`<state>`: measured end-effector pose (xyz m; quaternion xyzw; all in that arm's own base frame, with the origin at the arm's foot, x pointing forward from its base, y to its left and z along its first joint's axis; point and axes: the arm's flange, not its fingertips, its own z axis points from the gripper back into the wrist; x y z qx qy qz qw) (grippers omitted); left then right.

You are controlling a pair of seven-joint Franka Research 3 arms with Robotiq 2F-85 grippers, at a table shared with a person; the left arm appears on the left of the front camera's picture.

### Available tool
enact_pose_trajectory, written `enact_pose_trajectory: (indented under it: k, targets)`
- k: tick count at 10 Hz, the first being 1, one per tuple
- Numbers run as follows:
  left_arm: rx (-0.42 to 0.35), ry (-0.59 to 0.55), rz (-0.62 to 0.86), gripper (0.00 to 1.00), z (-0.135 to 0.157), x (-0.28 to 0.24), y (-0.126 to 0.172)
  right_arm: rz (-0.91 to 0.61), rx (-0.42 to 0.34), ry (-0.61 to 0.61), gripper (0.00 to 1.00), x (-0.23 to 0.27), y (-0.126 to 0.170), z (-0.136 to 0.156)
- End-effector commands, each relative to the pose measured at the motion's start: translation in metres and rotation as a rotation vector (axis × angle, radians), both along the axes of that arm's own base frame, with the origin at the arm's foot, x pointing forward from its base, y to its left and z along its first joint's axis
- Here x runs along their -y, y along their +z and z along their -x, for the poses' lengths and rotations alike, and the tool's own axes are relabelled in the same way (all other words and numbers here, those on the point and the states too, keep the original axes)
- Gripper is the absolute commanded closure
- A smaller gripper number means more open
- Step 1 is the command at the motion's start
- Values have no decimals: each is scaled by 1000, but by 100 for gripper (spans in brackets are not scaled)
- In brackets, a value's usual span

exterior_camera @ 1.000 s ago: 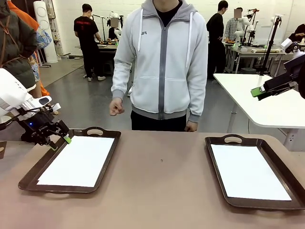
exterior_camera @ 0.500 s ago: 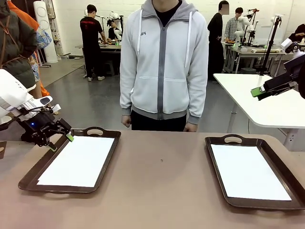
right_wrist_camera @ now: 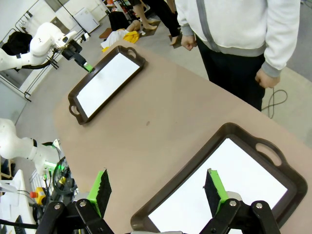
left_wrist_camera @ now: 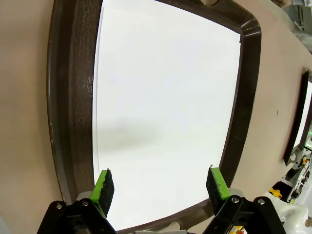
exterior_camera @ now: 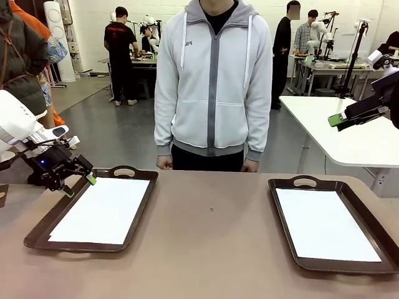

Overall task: Sort the A4 documents.
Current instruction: Place the A4 Paper in the designated Handle tray.

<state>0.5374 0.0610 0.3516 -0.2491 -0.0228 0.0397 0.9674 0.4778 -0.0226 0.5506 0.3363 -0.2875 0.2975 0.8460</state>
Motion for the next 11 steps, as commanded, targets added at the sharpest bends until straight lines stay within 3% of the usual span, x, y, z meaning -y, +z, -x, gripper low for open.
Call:
enact_pose_trajectory:
  k: [1,11]
  targets:
    - [14,-17,-16,2,-1,-2,0,-1,1,4,0,0,0,0]
    - [14,-17,-16,2,-1,-2,0,-1,1,4,0,0,0,0]
